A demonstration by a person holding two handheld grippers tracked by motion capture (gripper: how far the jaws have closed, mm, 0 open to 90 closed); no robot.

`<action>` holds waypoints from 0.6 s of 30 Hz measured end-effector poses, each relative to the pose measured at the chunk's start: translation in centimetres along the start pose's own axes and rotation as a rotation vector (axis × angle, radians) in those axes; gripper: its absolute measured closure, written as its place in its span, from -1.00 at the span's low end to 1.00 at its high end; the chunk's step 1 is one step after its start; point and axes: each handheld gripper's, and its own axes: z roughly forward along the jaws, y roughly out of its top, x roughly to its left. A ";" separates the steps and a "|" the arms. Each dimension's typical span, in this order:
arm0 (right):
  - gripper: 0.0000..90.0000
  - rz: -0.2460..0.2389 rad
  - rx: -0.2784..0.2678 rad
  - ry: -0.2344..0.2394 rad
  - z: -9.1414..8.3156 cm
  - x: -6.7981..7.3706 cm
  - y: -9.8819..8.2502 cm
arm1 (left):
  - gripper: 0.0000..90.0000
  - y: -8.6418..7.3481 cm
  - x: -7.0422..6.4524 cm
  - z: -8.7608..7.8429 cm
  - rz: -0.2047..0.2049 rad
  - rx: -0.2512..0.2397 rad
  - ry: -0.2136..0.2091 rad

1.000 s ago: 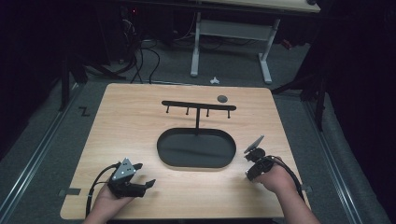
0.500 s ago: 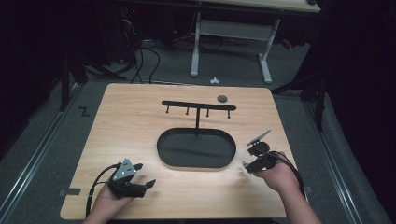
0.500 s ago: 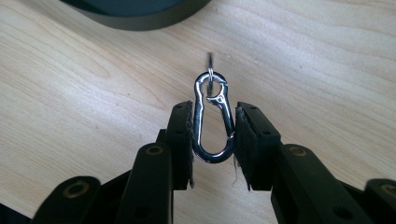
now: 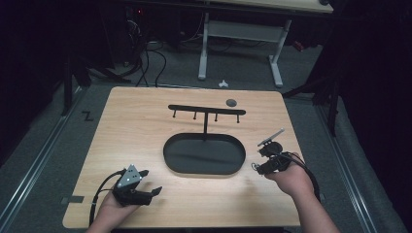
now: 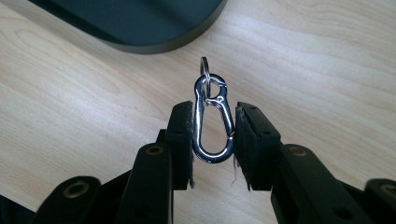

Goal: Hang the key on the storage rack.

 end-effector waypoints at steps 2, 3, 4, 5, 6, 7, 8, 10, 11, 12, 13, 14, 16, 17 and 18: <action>0.52 0.005 -0.005 0.000 -0.3 0.0 0.2 | -0.55 0.0 0.0 0.0 0.000 -0.002 0.001; 0.52 0.001 -0.011 0.001 -0.4 0.0 0.3 | -0.55 0.0 0.0 0.0 -0.001 -0.002 0.001; 0.52 -0.003 -0.012 -0.002 -0.5 0.1 0.4 | -0.55 0.0 0.0 0.0 0.000 -0.002 0.001; 0.52 -0.002 -0.016 0.000 -0.6 0.1 0.5 | -0.55 0.0 0.0 0.0 -0.001 -0.002 0.001; 0.52 -0.002 -0.019 -0.002 -0.7 0.1 0.6 | -0.55 0.0 0.0 0.0 0.000 -0.002 0.001; 0.52 -0.008 -0.022 -0.005 -0.9 0.1 0.7 | -0.55 0.0 0.0 0.0 -0.001 -0.002 0.001; 0.52 -0.004 -0.027 -0.004 -1.0 0.2 0.7 | -0.55 0.0 0.0 0.0 -0.001 -0.003 0.001; 0.52 -0.003 -0.036 -0.005 -1.3 0.2 0.9 | -0.55 0.0 0.0 0.0 -0.001 -0.002 0.001; 0.52 -0.005 -0.039 -0.008 -1.6 0.2 1.0 | -0.55 0.0 0.0 -0.1 -0.002 -0.003 0.001; 0.52 -0.002 -0.045 -0.008 -1.7 0.2 1.1 | -0.55 0.0 0.0 -0.1 -0.001 -0.003 0.001; 0.52 -0.002 -0.051 -0.009 -1.9 0.2 1.2 | -0.55 0.0 0.0 -0.1 -0.001 -0.003 0.001; 0.52 -0.006 -0.054 -0.013 -2.1 0.2 1.3 | -0.55 0.0 0.0 -0.1 -0.002 -0.003 0.001; 0.52 -0.007 -0.059 -0.015 -2.6 0.2 1.6 | -0.55 0.0 0.0 -0.1 -0.002 -0.004 0.000; 0.52 -0.007 -0.061 -0.017 -2.8 0.2 1.7 | -0.55 0.0 0.0 -0.1 -0.002 -0.004 0.000; 0.52 -0.009 -0.066 -0.020 -2.9 0.2 1.8 | -0.55 0.0 0.0 -0.1 -0.002 -0.004 0.000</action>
